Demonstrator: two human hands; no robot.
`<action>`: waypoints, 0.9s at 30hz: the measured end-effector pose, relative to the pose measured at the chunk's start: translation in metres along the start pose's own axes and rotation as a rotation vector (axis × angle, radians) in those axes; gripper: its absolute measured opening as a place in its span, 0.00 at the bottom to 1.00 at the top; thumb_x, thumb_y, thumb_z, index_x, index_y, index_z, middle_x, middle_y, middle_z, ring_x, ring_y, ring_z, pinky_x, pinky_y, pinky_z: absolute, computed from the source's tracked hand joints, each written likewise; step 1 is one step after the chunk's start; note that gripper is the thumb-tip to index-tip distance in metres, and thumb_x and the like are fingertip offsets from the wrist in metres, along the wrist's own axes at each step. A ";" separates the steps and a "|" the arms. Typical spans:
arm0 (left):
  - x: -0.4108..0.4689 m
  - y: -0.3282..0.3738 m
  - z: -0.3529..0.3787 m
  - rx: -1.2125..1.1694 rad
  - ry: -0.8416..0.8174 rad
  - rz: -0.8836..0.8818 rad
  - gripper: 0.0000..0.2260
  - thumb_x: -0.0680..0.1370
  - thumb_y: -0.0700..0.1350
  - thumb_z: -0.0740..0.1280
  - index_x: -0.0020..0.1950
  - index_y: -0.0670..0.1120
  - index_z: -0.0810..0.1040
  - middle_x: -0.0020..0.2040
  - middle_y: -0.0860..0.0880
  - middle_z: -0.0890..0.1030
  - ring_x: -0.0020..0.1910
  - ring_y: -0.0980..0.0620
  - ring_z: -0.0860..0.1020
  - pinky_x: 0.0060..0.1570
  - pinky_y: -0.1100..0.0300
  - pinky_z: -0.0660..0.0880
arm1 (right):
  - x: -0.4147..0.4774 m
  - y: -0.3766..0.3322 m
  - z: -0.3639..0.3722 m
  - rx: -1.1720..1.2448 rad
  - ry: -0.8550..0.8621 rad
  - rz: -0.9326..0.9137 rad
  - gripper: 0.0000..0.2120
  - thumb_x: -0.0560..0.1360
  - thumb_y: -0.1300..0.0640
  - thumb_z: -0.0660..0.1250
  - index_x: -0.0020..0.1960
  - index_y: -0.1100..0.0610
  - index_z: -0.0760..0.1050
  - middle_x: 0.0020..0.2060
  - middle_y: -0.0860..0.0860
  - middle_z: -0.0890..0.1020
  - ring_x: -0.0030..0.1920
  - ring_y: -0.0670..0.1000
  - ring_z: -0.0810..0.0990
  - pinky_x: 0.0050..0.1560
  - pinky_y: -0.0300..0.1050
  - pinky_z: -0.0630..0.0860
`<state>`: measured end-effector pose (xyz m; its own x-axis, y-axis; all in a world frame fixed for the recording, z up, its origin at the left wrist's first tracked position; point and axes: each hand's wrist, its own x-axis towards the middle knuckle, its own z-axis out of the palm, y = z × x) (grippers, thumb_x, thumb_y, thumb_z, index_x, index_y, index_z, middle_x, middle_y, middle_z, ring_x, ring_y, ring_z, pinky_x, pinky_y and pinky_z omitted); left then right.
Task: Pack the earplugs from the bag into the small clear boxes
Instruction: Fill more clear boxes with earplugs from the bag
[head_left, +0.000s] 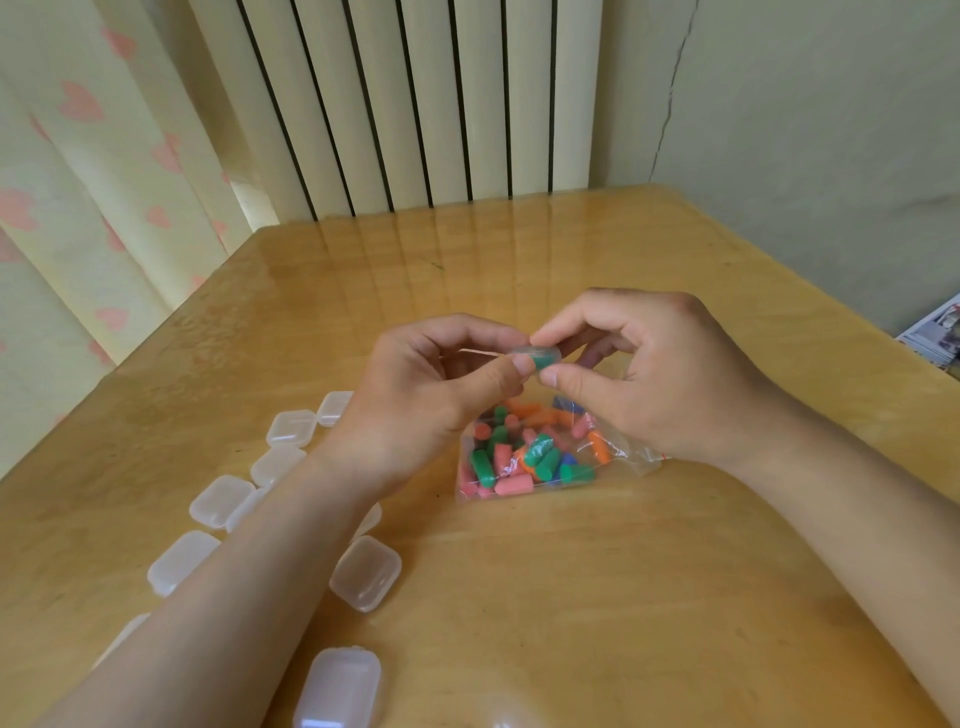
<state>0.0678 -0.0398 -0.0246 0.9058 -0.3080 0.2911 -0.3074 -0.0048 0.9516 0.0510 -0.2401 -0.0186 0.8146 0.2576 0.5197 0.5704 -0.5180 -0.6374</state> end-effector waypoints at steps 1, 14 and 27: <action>0.000 0.000 0.000 0.004 -0.001 0.007 0.07 0.72 0.36 0.74 0.49 0.39 0.84 0.47 0.39 0.86 0.45 0.44 0.84 0.48 0.53 0.83 | 0.000 0.001 0.000 0.021 -0.007 0.006 0.07 0.73 0.61 0.75 0.48 0.52 0.83 0.44 0.43 0.85 0.47 0.45 0.83 0.46 0.41 0.81; 0.012 -0.007 -0.025 0.482 0.392 0.200 0.16 0.75 0.31 0.64 0.56 0.49 0.79 0.46 0.50 0.82 0.47 0.51 0.82 0.47 0.58 0.80 | 0.019 0.015 0.007 -0.081 0.070 0.217 0.11 0.72 0.62 0.75 0.52 0.50 0.82 0.45 0.42 0.84 0.46 0.39 0.83 0.51 0.36 0.80; 0.014 -0.011 -0.026 0.754 0.371 0.100 0.14 0.75 0.34 0.64 0.56 0.47 0.80 0.43 0.54 0.80 0.44 0.53 0.79 0.49 0.53 0.79 | 0.037 0.042 0.038 -0.311 -0.053 0.386 0.09 0.75 0.59 0.72 0.54 0.50 0.81 0.52 0.46 0.82 0.51 0.46 0.80 0.49 0.41 0.76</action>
<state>0.0916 -0.0191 -0.0287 0.8608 -0.0094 0.5089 -0.3841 -0.6680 0.6374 0.1092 -0.2217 -0.0477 0.9691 0.0357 0.2443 0.1740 -0.8007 -0.5733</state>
